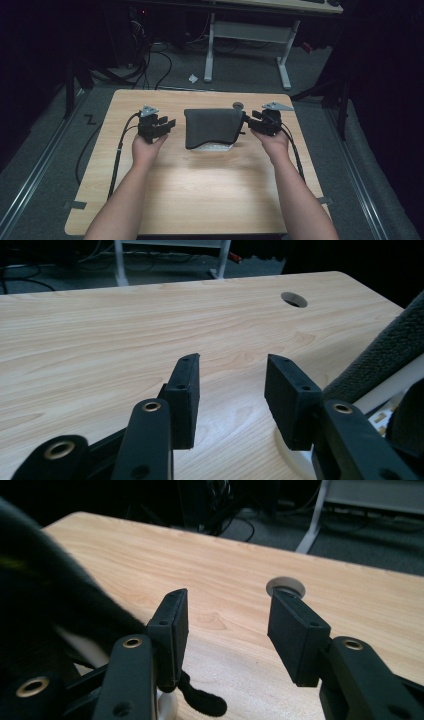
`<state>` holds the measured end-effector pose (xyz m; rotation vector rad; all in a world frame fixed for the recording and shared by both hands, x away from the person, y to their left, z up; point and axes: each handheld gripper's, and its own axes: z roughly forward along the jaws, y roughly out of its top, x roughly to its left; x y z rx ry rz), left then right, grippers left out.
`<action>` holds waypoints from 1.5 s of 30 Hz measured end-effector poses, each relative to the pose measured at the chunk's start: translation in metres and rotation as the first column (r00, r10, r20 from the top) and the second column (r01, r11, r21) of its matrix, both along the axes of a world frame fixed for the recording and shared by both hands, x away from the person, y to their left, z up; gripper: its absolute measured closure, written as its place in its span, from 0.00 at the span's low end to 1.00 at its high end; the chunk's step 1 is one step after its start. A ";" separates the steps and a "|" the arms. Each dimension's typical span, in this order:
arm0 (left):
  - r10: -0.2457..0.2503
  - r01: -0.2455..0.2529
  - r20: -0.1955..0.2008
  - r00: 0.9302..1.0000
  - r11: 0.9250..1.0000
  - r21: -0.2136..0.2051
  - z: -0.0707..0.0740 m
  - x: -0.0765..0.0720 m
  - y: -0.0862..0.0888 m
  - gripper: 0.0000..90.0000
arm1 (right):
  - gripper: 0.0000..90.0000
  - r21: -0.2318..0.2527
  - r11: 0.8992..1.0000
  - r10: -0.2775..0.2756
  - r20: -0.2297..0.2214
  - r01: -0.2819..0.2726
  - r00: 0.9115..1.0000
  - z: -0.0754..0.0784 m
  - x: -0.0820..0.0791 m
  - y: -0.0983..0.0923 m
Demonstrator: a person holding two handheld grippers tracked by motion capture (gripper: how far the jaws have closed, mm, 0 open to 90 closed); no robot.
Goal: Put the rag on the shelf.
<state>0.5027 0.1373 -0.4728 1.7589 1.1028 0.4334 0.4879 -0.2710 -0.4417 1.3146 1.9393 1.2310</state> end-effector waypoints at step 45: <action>-0.289 0.297 -0.069 0.955 0.944 0.143 -0.049 -0.195 -0.034 0.51 | 0.46 -0.194 0.980 0.051 -0.014 -0.053 0.999 -0.070 -0.192 0.028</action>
